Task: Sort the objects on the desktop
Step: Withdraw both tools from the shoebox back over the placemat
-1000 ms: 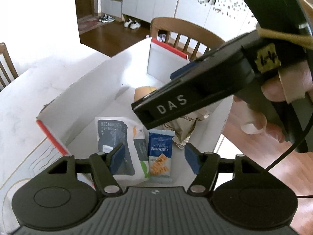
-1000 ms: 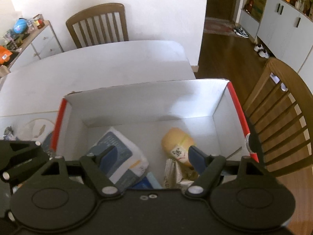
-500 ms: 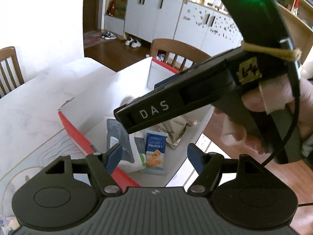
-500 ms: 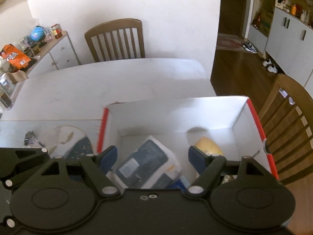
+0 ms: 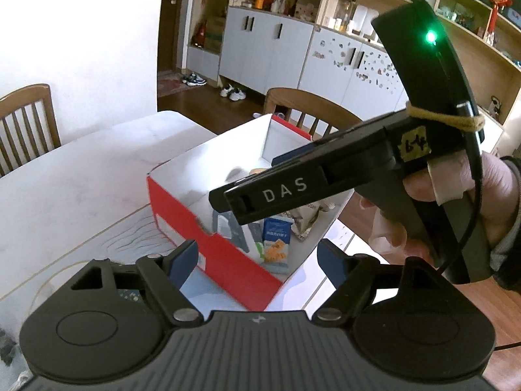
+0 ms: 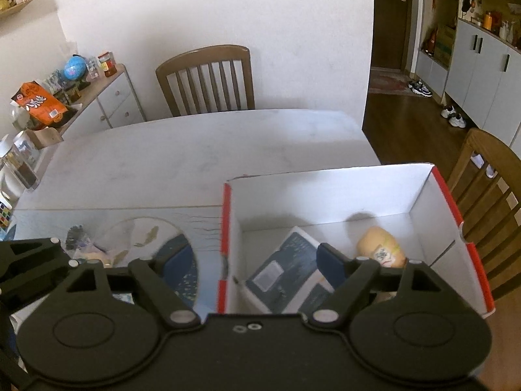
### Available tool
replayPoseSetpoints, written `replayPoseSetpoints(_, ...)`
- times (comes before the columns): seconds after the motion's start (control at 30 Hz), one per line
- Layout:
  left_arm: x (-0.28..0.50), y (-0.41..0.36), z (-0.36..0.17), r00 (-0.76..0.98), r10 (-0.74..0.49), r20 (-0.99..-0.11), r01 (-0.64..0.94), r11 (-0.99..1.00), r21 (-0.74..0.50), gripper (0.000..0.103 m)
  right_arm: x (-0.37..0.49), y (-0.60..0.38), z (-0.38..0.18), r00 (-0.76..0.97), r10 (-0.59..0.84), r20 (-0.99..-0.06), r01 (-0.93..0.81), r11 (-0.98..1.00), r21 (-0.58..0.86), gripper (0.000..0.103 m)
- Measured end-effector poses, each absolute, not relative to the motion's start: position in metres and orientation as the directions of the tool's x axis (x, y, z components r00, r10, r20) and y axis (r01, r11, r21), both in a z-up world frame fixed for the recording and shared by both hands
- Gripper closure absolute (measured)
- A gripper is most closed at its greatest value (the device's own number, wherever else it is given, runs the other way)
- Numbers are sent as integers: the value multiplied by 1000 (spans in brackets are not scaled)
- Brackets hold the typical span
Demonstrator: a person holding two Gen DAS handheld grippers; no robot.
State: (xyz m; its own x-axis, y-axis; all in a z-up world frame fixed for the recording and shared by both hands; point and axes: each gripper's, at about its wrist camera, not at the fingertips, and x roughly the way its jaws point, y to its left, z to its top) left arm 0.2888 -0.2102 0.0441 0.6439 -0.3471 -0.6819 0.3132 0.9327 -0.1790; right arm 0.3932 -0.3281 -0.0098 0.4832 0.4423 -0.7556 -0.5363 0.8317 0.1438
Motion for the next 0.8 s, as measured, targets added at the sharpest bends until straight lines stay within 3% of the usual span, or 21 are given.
replayPoseSetpoints(0.37, 250, -162, 45, 671, -346, -656, 281, 937, -207, 18, 353, -307, -7, 475, 500, -724, -559, 807, 190, 15)
replayPoseSetpoints(0.5, 232, -148, 47, 691, -327, -645, 282, 943, -177, 2, 336, -296, -4, 483, 522, -703, -573, 795, 197, 12)
replayPoseSetpoints(0.8, 196, -99, 38, 723, -256, -642, 226, 965, -130, 0, 309, -272, -6, 508, 525, -683, -574, 797, 185, 11)
